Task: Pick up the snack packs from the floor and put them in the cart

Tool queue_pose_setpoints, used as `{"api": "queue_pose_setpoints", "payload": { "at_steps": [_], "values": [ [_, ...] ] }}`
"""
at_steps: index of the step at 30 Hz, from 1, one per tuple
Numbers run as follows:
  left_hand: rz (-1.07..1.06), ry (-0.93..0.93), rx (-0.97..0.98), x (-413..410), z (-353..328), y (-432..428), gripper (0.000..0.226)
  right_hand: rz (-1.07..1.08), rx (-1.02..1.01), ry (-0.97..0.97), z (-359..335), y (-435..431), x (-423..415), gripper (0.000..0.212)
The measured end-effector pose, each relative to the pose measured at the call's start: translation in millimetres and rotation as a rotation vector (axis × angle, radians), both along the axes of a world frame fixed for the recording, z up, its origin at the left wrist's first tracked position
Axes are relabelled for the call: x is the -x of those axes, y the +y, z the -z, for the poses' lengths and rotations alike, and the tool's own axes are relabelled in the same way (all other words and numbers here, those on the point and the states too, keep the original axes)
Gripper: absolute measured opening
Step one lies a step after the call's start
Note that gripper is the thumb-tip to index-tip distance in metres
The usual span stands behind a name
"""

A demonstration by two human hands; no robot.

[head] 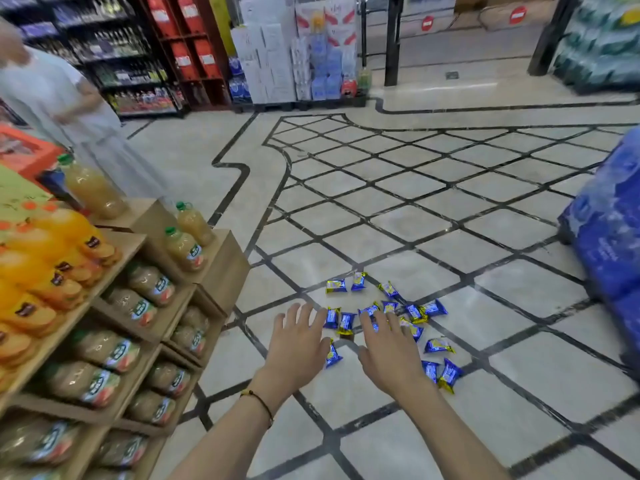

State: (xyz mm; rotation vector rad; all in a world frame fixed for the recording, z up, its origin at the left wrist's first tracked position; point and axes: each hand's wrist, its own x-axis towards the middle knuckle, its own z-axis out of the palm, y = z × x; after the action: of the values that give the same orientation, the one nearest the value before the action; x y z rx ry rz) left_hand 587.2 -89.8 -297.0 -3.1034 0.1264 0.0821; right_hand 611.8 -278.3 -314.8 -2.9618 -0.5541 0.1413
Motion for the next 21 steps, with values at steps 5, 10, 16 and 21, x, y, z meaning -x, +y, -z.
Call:
{"api": "queue_pose_setpoints", "payload": {
  "at_steps": [5,10,16,21],
  "values": [
    [-0.099,0.107,0.076,-40.8,35.1,35.3,0.053,-0.040,0.057,0.116,37.2,27.5,-49.9,0.063],
    [-0.169,0.228,0.133,-89.8,84.1,85.4,0.054,-0.018,0.079,0.222,79.5,70.8,-103.9,0.059],
    [-0.284,0.326,0.298,-156.6,157.1,141.5,0.047,0.092,0.061,0.284,141.3,137.2,-166.6,0.051],
    [-0.410,0.358,0.394,-206.6,228.3,181.7,0.042,0.149,-0.006,0.337,213.5,176.4,-209.0,0.051]
  ]
}}
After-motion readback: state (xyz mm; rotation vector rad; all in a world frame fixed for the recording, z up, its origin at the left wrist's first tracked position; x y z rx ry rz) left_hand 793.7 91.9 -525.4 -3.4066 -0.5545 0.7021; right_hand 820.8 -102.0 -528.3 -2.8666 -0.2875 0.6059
